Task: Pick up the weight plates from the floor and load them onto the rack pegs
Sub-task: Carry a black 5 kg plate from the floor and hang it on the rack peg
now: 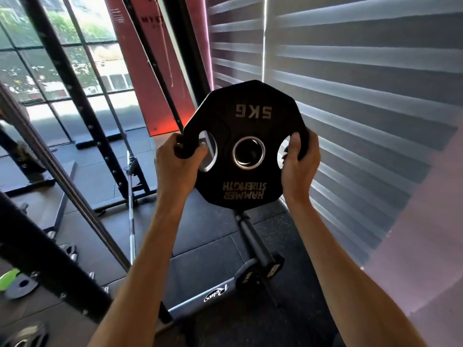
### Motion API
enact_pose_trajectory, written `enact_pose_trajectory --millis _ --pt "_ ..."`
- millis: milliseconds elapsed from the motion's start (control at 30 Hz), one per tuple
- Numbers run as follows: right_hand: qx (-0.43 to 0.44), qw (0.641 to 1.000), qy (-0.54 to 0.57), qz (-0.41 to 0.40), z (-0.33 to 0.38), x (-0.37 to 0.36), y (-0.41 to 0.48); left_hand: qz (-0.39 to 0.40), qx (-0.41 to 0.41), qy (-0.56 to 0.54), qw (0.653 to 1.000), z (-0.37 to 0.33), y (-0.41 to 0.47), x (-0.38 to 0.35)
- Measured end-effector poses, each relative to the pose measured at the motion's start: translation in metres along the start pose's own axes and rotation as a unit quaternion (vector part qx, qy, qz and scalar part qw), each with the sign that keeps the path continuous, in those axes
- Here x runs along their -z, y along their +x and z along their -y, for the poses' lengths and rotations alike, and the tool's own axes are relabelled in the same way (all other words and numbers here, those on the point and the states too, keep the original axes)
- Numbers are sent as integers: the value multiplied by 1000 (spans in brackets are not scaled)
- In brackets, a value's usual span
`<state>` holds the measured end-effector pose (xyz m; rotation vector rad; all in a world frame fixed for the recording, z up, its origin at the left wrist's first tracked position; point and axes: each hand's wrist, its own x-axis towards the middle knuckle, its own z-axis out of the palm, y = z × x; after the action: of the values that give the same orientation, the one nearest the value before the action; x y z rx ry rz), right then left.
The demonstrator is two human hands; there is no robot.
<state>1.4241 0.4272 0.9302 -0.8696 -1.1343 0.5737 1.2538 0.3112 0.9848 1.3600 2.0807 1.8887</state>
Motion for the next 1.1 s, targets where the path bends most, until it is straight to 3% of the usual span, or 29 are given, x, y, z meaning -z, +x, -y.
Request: enact_pose_trajectory --millis 433,1100 --pt "3 999 27 35 -26 -25 13 -76 -42 -15 996 15 2 -17" --pt "-20 987 40 156 -56 -112 72 -67 43 -37 996 60 105 -44"
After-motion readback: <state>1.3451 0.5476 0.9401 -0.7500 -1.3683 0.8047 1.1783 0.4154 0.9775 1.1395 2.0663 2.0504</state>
